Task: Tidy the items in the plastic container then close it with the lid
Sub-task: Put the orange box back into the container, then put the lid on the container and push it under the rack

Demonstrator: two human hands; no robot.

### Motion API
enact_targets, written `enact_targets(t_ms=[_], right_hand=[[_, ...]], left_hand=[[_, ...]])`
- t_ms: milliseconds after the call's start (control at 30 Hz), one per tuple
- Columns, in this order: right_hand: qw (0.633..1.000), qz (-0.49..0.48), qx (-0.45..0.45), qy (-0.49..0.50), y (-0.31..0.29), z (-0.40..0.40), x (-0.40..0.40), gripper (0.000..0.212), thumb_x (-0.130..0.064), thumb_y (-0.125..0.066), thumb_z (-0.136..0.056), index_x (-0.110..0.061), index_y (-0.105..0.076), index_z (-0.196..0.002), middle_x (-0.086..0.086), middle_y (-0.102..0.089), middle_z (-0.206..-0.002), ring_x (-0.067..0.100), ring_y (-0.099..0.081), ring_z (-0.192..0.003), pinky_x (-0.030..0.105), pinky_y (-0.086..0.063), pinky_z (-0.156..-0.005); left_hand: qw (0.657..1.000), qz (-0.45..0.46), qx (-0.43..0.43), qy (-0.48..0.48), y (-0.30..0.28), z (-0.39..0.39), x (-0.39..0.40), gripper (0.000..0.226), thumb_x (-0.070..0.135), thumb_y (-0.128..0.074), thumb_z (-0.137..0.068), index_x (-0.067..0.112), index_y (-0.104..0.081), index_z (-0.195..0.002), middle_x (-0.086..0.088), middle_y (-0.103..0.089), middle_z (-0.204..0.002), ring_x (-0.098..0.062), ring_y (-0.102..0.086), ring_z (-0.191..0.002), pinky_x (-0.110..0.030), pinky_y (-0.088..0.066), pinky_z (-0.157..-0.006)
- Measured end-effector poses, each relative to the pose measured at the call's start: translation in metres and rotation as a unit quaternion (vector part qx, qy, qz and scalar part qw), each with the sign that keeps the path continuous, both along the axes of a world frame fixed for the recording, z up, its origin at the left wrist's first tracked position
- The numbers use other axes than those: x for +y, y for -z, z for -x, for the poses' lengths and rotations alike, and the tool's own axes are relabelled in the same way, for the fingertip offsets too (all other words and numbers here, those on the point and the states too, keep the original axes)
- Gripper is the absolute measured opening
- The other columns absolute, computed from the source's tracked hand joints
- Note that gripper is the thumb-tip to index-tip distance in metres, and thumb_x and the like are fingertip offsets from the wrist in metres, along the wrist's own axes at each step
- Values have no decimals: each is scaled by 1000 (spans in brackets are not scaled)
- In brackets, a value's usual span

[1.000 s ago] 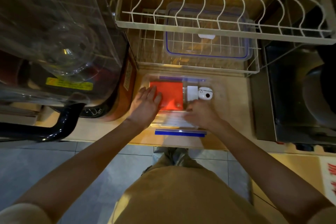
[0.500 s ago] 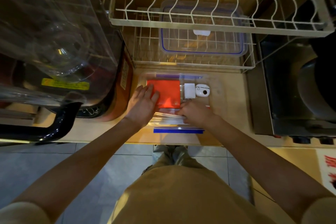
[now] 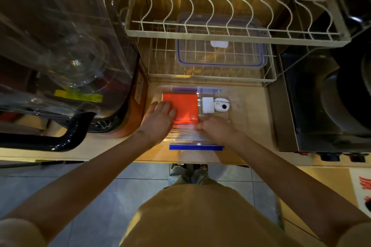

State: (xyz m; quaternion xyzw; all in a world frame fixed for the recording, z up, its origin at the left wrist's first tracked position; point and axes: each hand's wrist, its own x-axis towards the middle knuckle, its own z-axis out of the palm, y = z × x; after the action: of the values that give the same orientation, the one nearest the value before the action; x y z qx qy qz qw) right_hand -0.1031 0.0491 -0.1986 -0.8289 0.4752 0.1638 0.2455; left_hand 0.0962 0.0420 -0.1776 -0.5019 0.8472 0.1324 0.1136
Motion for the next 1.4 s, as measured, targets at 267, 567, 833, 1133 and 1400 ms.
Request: enact_targets(t_ms=[267, 567, 833, 1133, 1400], right_hand=[[971, -74, -141, 179, -18, 11, -3, 26, -11, -47, -95, -7, -67, -111, 8, -67, -116, 23, -61, -106, 33, -47, -91], [785, 20, -333, 522, -63, 62, -60, 21, -12, -48, -93, 0, -65, -97, 9, -64, -79, 18, -58, -66, 27, -45, -59], [567, -133, -410, 701, -84, 94, -104, 43, -40, -42, -97, 0, -54, -106, 17, -64, -83, 29, -64, -71, 39, -54, -63], [494, -163, -454, 724, -80, 97, -106, 16, -6, -40, -97, -2, -52, -87, 14, -61, -79, 21, -62, -67, 26, -56, -46], [498, -137, -475, 713, -87, 100, -84, 23, 8, -34, -82, 0, -54, -89, 14, -61, -70, 19, -57, -53, 24, -48, -41]], left_hand=[[995, -57, 48, -63, -13, 13, -4, 39, 28, -42, -94, 14, -43, -130, -13, -48, -133, -30, -46, -123, -41, -38, -99], [990, 3, 66, -124, -53, 36, -49, 44, 35, -44, -91, 17, -40, -131, -12, -47, -135, -31, -44, -125, -42, -40, -99], [994, 0, 0, -113, -44, 34, -60, 72, 45, -42, -91, 26, 0, -146, -7, -2, -159, -26, -5, -145, -46, -15, -116], [996, 22, 14, -86, -50, 43, -87, 69, 36, -41, -93, 23, 0, -147, -1, 1, -159, -22, -3, -146, -43, -14, -117], [982, 168, 80, -36, -51, 38, -85, 52, 6, -59, -82, 14, -47, -133, -11, -53, -137, -26, -49, -128, -40, -35, -108]])
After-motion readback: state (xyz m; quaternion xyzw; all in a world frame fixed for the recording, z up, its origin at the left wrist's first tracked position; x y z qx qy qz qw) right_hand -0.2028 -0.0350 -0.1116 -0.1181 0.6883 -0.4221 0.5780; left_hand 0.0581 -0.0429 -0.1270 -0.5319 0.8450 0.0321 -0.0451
